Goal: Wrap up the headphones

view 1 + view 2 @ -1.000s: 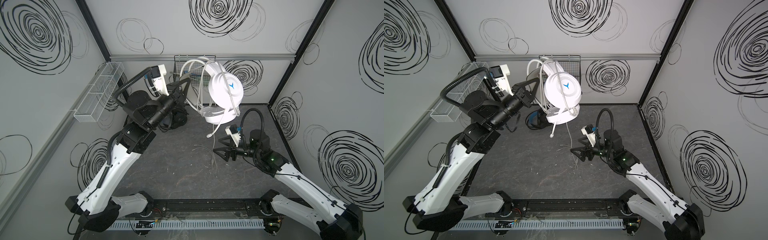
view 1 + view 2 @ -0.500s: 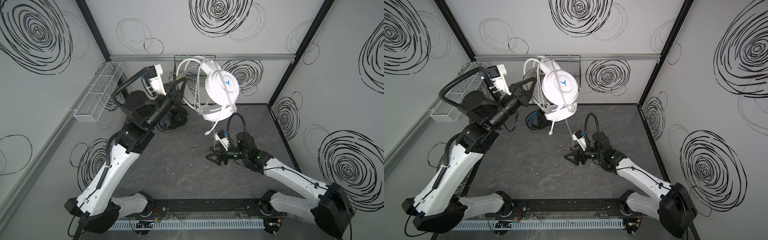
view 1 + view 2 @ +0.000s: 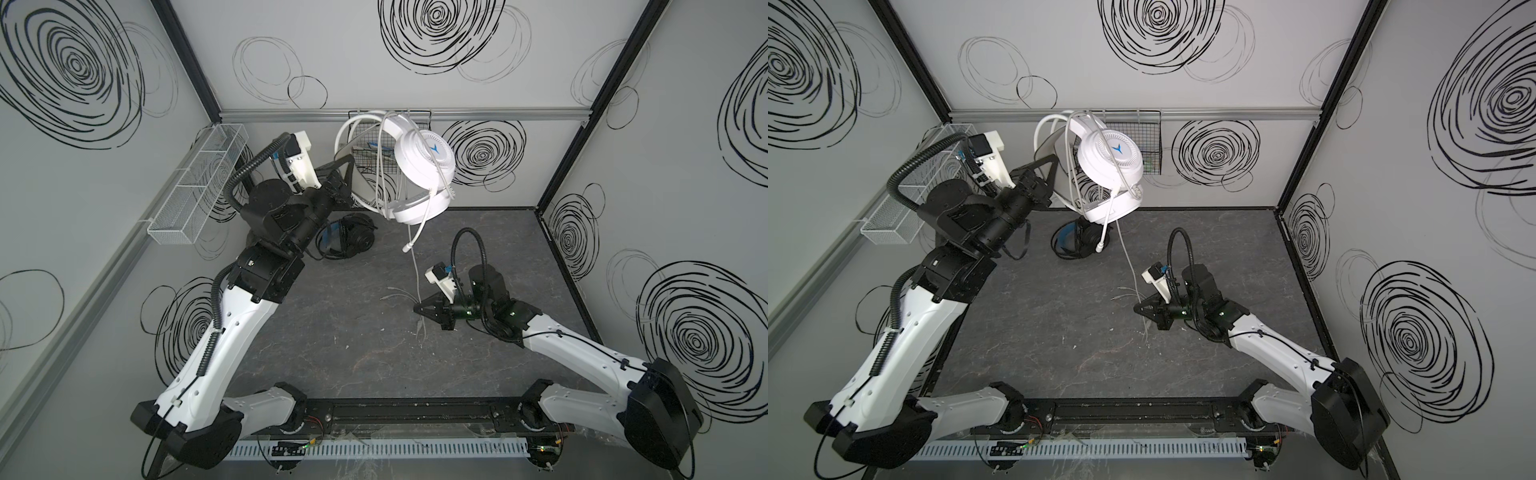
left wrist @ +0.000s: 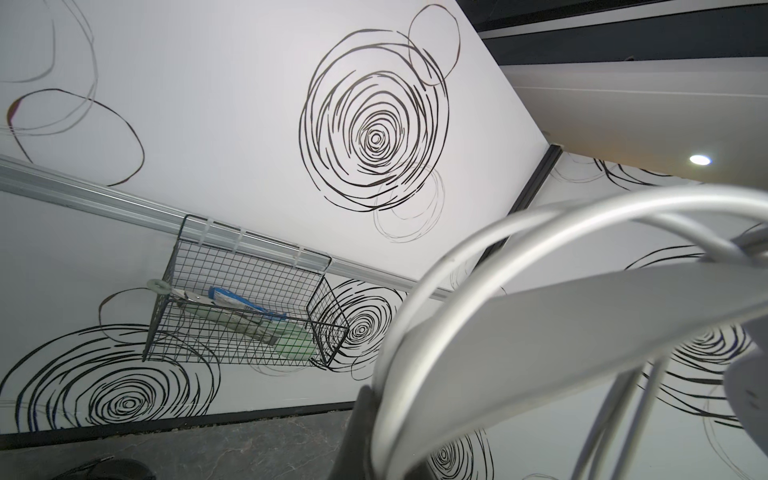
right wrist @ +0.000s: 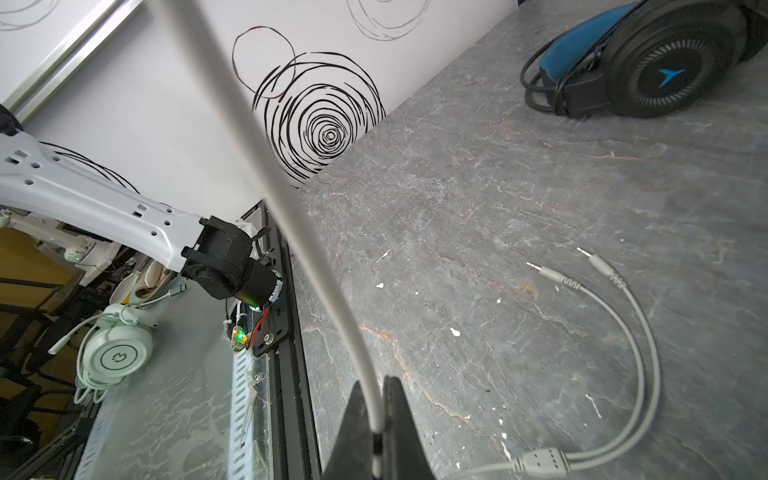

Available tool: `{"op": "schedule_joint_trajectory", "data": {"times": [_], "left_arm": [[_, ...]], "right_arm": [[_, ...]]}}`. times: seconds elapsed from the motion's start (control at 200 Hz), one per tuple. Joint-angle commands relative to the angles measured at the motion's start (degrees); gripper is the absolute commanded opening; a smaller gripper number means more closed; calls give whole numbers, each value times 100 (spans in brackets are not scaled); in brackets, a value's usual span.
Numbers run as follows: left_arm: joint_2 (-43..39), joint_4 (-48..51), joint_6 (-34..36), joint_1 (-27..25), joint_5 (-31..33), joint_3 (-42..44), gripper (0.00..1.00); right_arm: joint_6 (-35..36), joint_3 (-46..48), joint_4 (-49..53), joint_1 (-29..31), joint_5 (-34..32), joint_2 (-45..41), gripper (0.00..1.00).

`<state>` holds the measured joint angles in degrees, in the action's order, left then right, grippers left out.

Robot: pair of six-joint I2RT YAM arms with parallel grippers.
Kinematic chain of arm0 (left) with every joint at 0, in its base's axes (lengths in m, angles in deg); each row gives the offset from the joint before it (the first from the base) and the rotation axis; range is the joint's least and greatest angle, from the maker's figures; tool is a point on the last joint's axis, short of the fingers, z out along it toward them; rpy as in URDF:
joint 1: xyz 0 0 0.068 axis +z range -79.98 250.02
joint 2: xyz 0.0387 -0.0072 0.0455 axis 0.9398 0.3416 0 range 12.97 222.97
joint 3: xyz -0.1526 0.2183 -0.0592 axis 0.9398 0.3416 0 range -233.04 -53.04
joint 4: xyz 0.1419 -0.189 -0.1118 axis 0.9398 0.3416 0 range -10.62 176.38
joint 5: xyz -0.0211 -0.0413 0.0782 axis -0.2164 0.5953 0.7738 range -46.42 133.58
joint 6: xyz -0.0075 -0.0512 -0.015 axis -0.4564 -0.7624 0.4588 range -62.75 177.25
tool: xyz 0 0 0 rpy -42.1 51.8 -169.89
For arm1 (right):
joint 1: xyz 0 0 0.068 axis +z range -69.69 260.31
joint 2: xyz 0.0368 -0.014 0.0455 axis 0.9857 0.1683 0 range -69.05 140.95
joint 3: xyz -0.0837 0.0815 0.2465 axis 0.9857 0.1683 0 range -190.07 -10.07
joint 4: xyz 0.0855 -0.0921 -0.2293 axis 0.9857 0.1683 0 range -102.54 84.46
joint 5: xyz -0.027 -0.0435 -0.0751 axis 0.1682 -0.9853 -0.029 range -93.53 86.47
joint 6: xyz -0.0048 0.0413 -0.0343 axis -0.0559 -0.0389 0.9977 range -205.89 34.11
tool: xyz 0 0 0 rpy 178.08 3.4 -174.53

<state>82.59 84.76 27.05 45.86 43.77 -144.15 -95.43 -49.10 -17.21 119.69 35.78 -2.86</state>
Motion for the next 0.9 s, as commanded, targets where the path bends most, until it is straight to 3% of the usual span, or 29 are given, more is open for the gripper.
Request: {"op": "schedule_joint_trajectory", "data": {"times": [0.0, 0.19, 0.375, 0.6, 0.896], "left_arm": [[-176, -353, -337, 147, 363, 10, 0], [-67, 230, -399, 434, 1014, -21, 0], [308, 693, -653, 828, 1526, 109, 0], [695, 616, -667, 879, 1935, 323, 0], [886, 512, -57, 792, 2609, 1048, 0]], "right_arm": [[189, -147, 336, 18, -127, -185, 0], [592, -440, 1214, 262, -554, -576, 0], [1502, -1377, 2731, 1393, -1595, -399, 0], [2034, -2345, 3540, 2357, -2375, 110, 0], [2548, -3826, 4045, 2536, -2691, 671, 0]]}}
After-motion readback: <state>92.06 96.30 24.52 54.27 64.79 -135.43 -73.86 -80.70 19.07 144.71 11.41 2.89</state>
